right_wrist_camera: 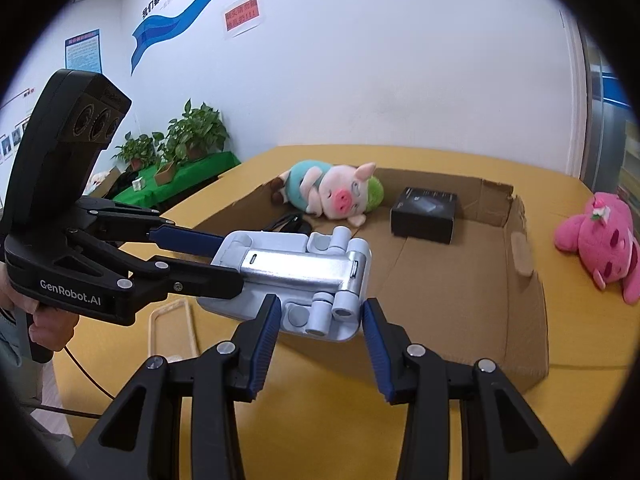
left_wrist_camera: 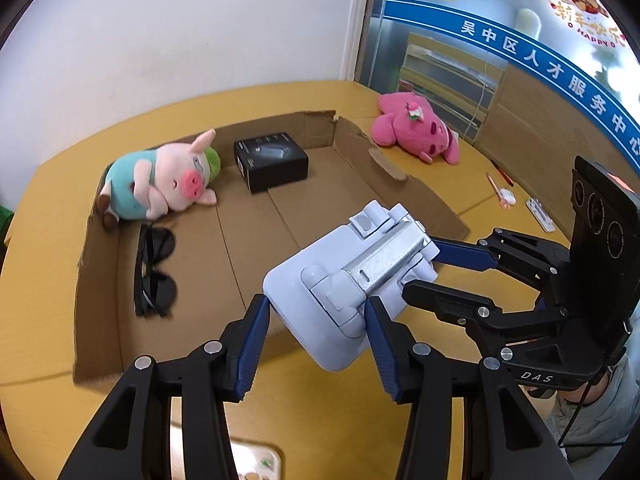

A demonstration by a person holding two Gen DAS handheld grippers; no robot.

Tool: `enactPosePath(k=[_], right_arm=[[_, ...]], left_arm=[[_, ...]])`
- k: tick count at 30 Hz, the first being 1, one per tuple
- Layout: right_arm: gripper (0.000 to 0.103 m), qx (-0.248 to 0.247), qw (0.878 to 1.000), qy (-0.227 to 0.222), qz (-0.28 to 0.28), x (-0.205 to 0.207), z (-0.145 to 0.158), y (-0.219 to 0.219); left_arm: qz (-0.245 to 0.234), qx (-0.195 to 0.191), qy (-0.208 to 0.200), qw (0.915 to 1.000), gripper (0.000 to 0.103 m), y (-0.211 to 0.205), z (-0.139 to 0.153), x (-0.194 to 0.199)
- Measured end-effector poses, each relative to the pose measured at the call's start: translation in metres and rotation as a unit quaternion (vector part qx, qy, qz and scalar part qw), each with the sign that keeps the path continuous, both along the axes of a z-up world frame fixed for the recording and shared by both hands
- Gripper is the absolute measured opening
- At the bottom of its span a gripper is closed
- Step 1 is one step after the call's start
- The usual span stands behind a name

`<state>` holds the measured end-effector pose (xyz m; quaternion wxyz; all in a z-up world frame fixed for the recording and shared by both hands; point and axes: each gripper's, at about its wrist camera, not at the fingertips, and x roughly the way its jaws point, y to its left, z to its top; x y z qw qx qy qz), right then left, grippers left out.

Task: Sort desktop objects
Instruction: 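Carry the phone stand with both grippers into the box and release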

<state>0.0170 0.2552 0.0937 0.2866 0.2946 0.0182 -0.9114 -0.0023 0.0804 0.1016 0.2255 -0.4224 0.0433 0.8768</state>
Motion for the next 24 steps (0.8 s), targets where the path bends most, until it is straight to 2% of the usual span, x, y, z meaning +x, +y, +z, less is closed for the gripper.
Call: enactPosePath(k=[5,12,19,21,24], right_arm=[[0.041,-0.016,1.000,-0.014,-0.006,-0.052,0.001,-0.002],[0.041,-0.029,0.997,-0.065,-0.025,-0.122,-0.004,-0.008],[0.042,-0.022,0.990,-0.138,-0.028,-0.181,-0.014,-0.021],[0.036,-0.023,0.985,-0.169,-0.023,-0.198,-0.020,-0.025],[0.036,-0.007,0.978,-0.209,-0.021,-0.217,-0.033,-0.034]], left_arm=[[0.009,0.015,-0.016,0.9997,0.046,-0.007,0.000,-0.055],[0.028,0.053,-0.064,0.9962,0.045,-0.021,-0.018,-0.130],[0.051,0.067,-0.103,0.9912,0.041,-0.037,-0.038,-0.184],[0.064,0.063,-0.114,0.9894,0.039,-0.042,-0.048,-0.199],[0.078,0.074,-0.146,0.9835,0.039,-0.049,-0.069,-0.220]])
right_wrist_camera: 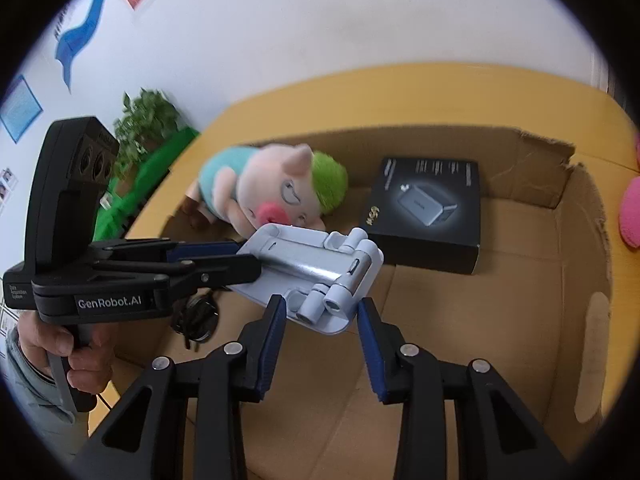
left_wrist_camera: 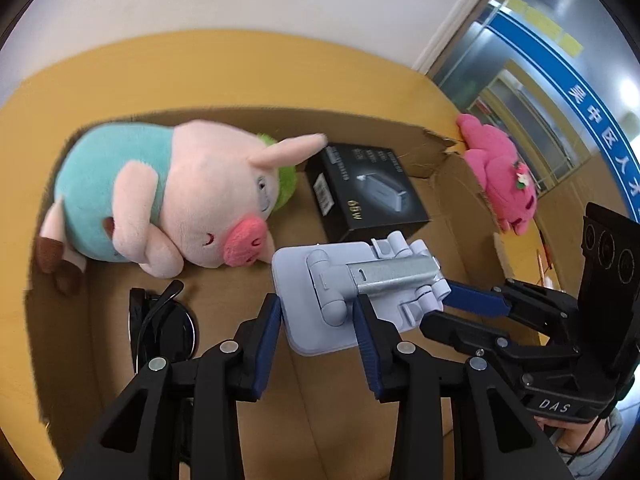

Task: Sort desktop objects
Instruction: 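Carry the phone stand with both grippers into the box and release, then move both grippers to the clear phone case and close on its frame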

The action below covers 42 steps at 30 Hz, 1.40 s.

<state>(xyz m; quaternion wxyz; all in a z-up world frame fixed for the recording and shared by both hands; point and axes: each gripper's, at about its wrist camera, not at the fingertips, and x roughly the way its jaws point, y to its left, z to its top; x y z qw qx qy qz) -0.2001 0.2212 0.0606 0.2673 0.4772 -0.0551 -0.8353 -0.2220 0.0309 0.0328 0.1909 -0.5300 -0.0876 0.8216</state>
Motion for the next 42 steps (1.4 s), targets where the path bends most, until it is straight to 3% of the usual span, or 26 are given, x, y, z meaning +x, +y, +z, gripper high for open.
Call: enactPosePath(k=[5,8,17,20,22,23,24,27,30,31,33,37,39,42], right_arm=[[0.036,0.020,0.998,-0.063,0.011,-0.022,-0.030,-0.015],[0.036,0.026,0.997,-0.079,0.004,-0.028,-0.040,-0.016],[0.036,0.034,0.996,-0.077,-0.008,-0.028,-0.038,-0.013],[0.039,0.080,0.997,-0.003,-0.017,-0.008,-0.012,-0.017],[0.057,0.076,0.995,0.056,-0.019,0.017,0.016,-0.013],[0.075,0.071,0.994,0.077,-0.021,0.023,0.026,-0.009],[0.083,0.067,0.992,0.101,-0.025,0.035,0.037,-0.006],[0.083,0.061,0.984,0.165,-0.040,0.075,0.062,0.002],[0.083,0.071,0.980,0.176,-0.065,0.097,0.060,0.008],[0.083,0.072,0.979,0.171,-0.079,0.103,0.056,0.009],[0.083,0.060,0.980,0.159,-0.099,0.113,0.049,0.017],[0.083,0.061,0.978,0.160,-0.115,0.132,0.040,0.023],[0.083,0.072,0.977,0.165,-0.115,0.141,0.040,0.023],[0.083,0.072,0.975,0.174,-0.115,0.157,0.045,0.026]], left_arm=[[0.023,-0.012,-0.042,0.9988,0.039,-0.002,-0.033,-0.021],[0.013,-0.039,-0.030,0.9987,0.039,0.007,-0.034,-0.023],[0.001,-0.078,-0.057,0.9953,0.038,0.016,-0.042,-0.022],[0.009,-0.066,-0.030,0.9973,0.039,0.010,-0.022,-0.010],[0.007,-0.067,0.014,0.9976,0.043,0.007,0.005,0.010],[0.008,-0.070,0.042,0.9966,0.049,0.005,0.020,0.021],[0.010,-0.074,0.077,0.9942,0.060,0.004,0.037,0.036],[0.030,-0.091,0.186,0.9778,0.083,-0.004,0.085,0.090],[0.071,-0.105,0.281,0.9514,0.092,-0.011,0.115,0.152],[0.078,-0.102,0.297,0.9462,0.094,-0.012,0.120,0.162],[0.081,-0.097,0.322,0.9383,0.094,-0.016,0.122,0.187],[0.087,-0.128,0.351,0.9235,0.094,-0.003,0.113,0.228],[0.085,-0.135,0.356,0.9208,0.094,0.001,0.108,0.242],[0.087,-0.120,0.354,0.9233,0.094,0.002,0.106,0.259]])
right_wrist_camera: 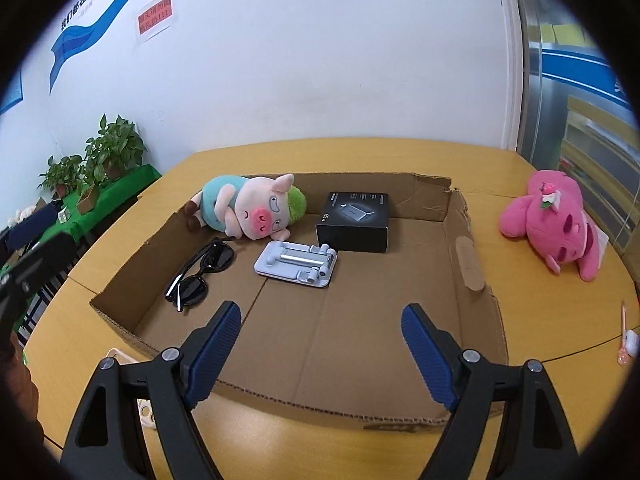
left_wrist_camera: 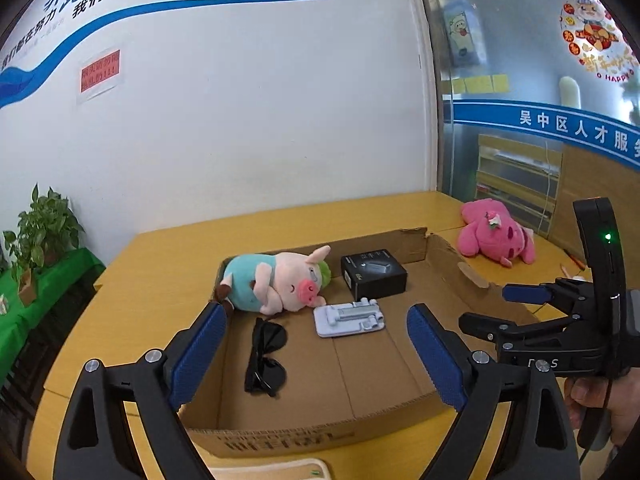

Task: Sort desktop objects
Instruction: 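Move both grippers to the clear phone case and close on its frame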

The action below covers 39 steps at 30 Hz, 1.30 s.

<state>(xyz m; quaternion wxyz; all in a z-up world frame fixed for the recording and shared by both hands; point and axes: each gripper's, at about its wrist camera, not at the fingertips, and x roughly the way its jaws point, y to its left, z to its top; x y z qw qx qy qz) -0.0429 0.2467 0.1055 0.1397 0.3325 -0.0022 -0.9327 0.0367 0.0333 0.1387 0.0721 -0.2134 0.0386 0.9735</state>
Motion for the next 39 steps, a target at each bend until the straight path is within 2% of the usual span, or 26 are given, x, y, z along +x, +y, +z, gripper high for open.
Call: enactPosePath(k=[5,14,24,26,30,34,39], right_arm=[[0.083,0.007,1.000,0.014,0.003,0.019,0.009,0.000],[0.083,0.012,1.000,0.018,0.011,0.039,0.012,-0.003],[0.083,0.013,1.000,0.008,0.001,0.040,0.004,0.002],[0.083,0.020,1.000,0.006,-0.002,0.040,0.001,0.001],[0.083,0.019,1.000,0.001,0.003,0.037,-0.004,-0.003],[0.083,0.000,0.999,-0.008,0.035,0.043,-0.009,-0.014],[0.082,-0.051,0.991,-0.050,0.111,0.060,-0.027,-0.043]], left_arm=[[0.012,0.005,-0.001,0.9999,0.094,0.001,0.001,0.017],[0.015,0.007,-0.005,0.9999,0.094,0.000,-0.003,0.026],[0.039,0.005,-0.033,0.9987,0.094,-0.023,-0.023,0.017],[0.037,0.013,-0.033,0.9987,0.094,-0.027,-0.025,0.020],[0.036,0.007,-0.036,0.9987,0.094,-0.031,-0.029,0.026],[0.040,0.014,-0.049,0.9979,0.094,-0.047,-0.036,0.033],[0.056,0.046,-0.111,0.9912,0.094,-0.085,-0.067,0.037]])
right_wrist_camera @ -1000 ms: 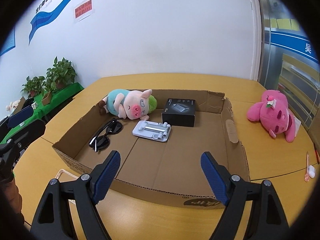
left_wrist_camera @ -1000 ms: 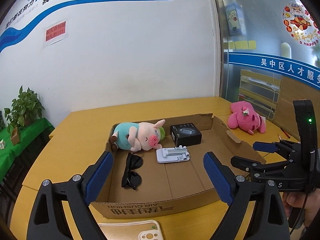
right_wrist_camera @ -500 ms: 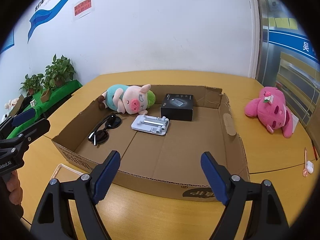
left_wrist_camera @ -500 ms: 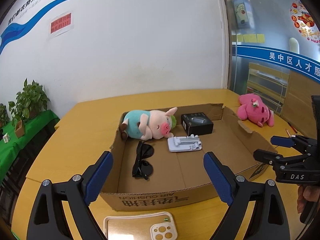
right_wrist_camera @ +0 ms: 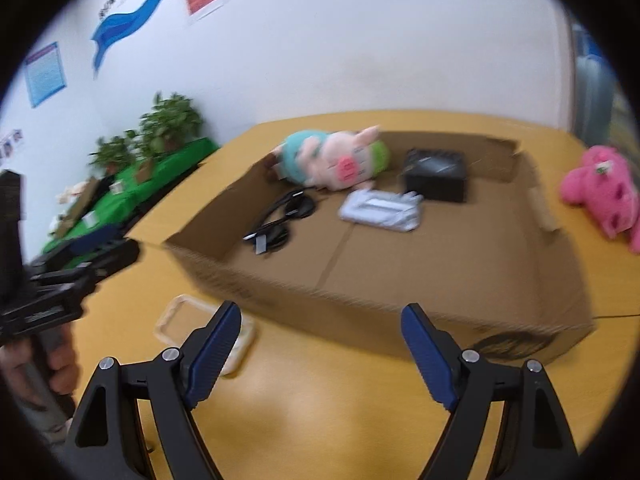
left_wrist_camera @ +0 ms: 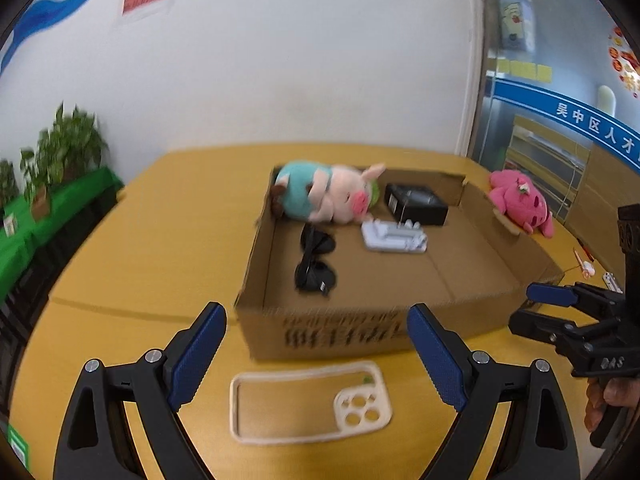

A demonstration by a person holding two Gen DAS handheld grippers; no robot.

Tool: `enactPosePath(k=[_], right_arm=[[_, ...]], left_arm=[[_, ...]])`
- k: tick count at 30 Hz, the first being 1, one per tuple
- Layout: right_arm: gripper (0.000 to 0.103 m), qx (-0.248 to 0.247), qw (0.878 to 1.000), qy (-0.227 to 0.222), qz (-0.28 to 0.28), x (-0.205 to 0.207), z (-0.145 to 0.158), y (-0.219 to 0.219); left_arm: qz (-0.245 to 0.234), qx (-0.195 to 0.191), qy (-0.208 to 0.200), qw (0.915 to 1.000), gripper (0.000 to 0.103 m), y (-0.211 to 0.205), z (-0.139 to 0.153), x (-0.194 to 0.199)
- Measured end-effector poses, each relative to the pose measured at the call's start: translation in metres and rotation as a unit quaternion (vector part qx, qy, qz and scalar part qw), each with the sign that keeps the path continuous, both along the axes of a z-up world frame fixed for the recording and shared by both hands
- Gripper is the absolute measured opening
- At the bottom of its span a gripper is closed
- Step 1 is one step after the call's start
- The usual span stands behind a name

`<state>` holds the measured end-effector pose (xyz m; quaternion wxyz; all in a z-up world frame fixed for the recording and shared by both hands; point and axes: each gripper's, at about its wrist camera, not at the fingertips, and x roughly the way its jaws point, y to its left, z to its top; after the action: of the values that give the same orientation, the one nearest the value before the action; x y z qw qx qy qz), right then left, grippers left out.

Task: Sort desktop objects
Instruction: 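Move both grippers to the clear phone case and close on its frame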

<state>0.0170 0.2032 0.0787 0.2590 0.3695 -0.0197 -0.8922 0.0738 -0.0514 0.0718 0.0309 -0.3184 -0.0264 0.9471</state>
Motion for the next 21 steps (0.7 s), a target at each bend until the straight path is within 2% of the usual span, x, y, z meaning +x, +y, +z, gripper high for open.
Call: enactPosePath(k=[5,10,11,13,14,15,16,18,19,21], right_arm=[[0.082,0.008,0.996,-0.056,0.072,0.002,-0.040,-0.053],[0.079,0.020,0.993,-0.079,0.081,-0.007,-0.072,-0.087],[0.076,0.028,0.993,-0.077,0.081,-0.007,-0.076,-0.090],[0.059,0.048,0.993,-0.078,0.080,-0.008,-0.085,-0.095],[0.048,0.051,0.991,-0.087,0.084,-0.009,-0.090,-0.097],[0.043,0.052,0.992,-0.079,0.082,-0.008,-0.090,-0.095],[0.042,0.059,0.992,-0.075,0.082,-0.007,-0.090,-0.096],[0.036,0.069,0.992,-0.067,0.086,-0.004,-0.092,-0.097],[0.035,0.075,0.991,-0.063,0.085,-0.004,-0.093,-0.097],[0.026,0.080,0.992,-0.058,0.084,-0.004,-0.094,-0.096]], left_arm=[[0.020,-0.005,-0.068,0.9975,0.094,-0.028,-0.046,0.002],[0.032,-0.012,-0.119,0.9923,0.093,-0.048,-0.082,-0.002],[0.035,-0.010,-0.124,0.9916,0.093,-0.051,-0.086,-0.003],[0.039,-0.002,-0.136,0.9899,0.093,-0.057,-0.094,-0.006],[0.036,0.002,-0.144,0.9890,0.091,-0.058,-0.097,-0.008],[0.033,0.006,-0.151,0.9879,0.084,-0.059,-0.102,-0.010],[0.034,0.005,-0.156,0.9872,0.080,-0.059,-0.104,-0.012],[0.037,0.004,-0.174,0.9840,0.061,-0.059,-0.113,-0.016],[0.038,0.006,-0.175,0.9838,0.061,-0.059,-0.115,-0.016],[0.043,-0.003,-0.171,0.9844,0.053,-0.058,-0.115,-0.015]])
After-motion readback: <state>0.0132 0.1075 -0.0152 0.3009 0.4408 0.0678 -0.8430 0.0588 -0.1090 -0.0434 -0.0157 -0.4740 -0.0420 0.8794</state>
